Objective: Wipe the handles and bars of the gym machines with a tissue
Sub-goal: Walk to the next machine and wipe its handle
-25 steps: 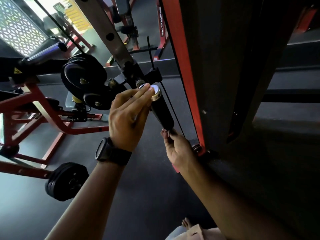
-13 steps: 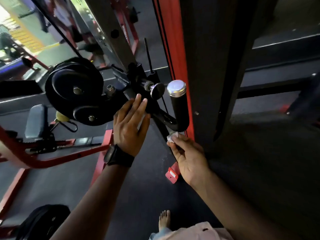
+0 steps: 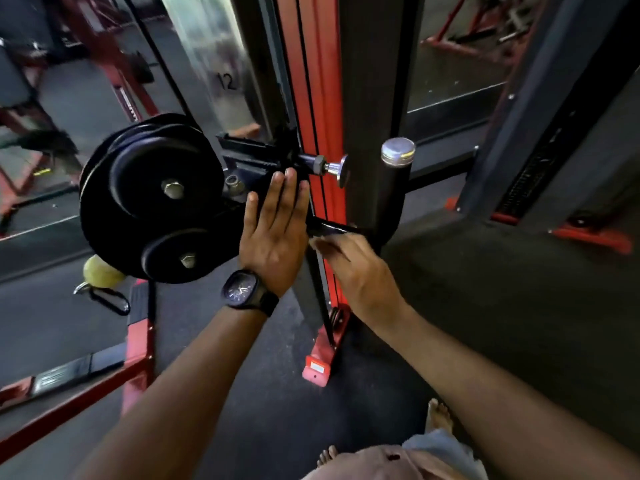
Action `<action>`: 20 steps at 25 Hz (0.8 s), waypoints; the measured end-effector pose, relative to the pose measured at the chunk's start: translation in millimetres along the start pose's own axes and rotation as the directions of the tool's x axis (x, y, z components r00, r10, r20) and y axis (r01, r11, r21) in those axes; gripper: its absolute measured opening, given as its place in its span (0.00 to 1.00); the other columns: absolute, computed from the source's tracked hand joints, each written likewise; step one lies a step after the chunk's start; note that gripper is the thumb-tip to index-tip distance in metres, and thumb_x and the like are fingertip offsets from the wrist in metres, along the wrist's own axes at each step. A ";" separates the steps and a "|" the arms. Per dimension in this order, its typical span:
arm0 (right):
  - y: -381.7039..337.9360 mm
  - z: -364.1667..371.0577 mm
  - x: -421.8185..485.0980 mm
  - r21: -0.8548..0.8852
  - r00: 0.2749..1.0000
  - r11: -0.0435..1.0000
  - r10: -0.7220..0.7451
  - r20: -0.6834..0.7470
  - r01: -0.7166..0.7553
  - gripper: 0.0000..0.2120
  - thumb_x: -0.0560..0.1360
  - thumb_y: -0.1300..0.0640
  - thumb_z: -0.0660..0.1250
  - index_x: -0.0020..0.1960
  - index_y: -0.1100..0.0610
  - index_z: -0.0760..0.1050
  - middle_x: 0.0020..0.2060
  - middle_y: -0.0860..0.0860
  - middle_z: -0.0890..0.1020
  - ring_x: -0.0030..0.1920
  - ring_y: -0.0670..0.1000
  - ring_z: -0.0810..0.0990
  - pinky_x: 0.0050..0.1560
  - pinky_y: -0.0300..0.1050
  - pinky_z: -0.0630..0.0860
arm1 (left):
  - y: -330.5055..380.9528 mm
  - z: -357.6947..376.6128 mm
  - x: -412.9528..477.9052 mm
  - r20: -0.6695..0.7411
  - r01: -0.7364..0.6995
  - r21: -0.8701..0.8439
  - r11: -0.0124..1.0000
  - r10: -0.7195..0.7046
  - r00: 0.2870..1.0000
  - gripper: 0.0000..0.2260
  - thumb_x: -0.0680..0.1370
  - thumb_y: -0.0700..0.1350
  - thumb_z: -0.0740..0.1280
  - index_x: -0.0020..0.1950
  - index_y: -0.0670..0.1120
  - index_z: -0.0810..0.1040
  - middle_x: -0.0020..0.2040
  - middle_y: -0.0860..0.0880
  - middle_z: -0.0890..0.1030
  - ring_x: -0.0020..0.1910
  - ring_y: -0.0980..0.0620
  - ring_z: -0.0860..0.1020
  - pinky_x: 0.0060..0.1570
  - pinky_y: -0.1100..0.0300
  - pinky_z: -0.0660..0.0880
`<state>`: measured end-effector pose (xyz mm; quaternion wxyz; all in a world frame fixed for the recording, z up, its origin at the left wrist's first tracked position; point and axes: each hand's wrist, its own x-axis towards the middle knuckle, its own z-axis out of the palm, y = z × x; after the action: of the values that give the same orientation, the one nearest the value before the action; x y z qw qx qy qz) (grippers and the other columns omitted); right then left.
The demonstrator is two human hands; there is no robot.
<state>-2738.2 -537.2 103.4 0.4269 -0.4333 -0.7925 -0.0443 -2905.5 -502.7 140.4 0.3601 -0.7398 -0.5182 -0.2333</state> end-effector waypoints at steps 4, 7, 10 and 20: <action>-1.6 21.4 33.1 -0.181 0.984 0.983 0.049 0.170 -0.018 0.10 0.76 0.61 0.63 0.53 0.63 0.80 0.48 0.57 0.81 0.43 0.58 0.81 0.32 0.51 0.81 | -16.0 0.4 3.4 0.065 0.006 0.106 0.994 -0.013 0.998 0.34 0.79 0.47 0.66 0.80 0.43 0.53 0.80 0.43 0.54 0.79 0.46 0.49 0.75 0.42 0.38; 21.3 5.8 21.9 -0.404 0.913 0.864 -0.137 0.383 0.299 0.11 0.70 0.64 0.72 0.52 0.62 0.82 0.51 0.56 0.81 0.49 0.56 0.79 0.39 0.47 0.81 | -25.3 5.5 -0.3 0.123 -0.070 0.221 0.973 0.044 0.991 0.40 0.78 0.49 0.68 0.81 0.41 0.45 0.81 0.42 0.46 0.80 0.45 0.43 0.75 0.40 0.39; 16.4 -7.5 20.9 -0.409 0.902 0.879 -0.050 0.429 0.244 0.14 0.72 0.66 0.70 0.57 0.64 0.80 0.55 0.58 0.79 0.52 0.58 0.78 0.48 0.50 0.82 | -27.9 8.0 -2.1 0.132 -0.143 0.303 0.942 0.107 0.985 0.40 0.78 0.50 0.66 0.81 0.41 0.45 0.81 0.42 0.47 0.79 0.45 0.48 0.75 0.40 0.45; 7.5 7.7 45.8 -0.451 0.873 0.850 -0.021 0.488 0.273 0.14 0.80 0.60 0.59 0.61 0.63 0.78 0.57 0.58 0.79 0.57 0.59 0.77 0.54 0.53 0.78 | -28.4 8.2 -1.5 0.138 -0.157 0.250 0.955 0.126 0.982 0.40 0.79 0.51 0.65 0.80 0.40 0.42 0.80 0.41 0.43 0.80 0.44 0.46 0.74 0.39 0.38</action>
<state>-2749.6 -499.3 129.1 0.0904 -0.4636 -0.8630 -0.1790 -2932.8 -491.5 142.3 0.4378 -0.7343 -0.5105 -0.0921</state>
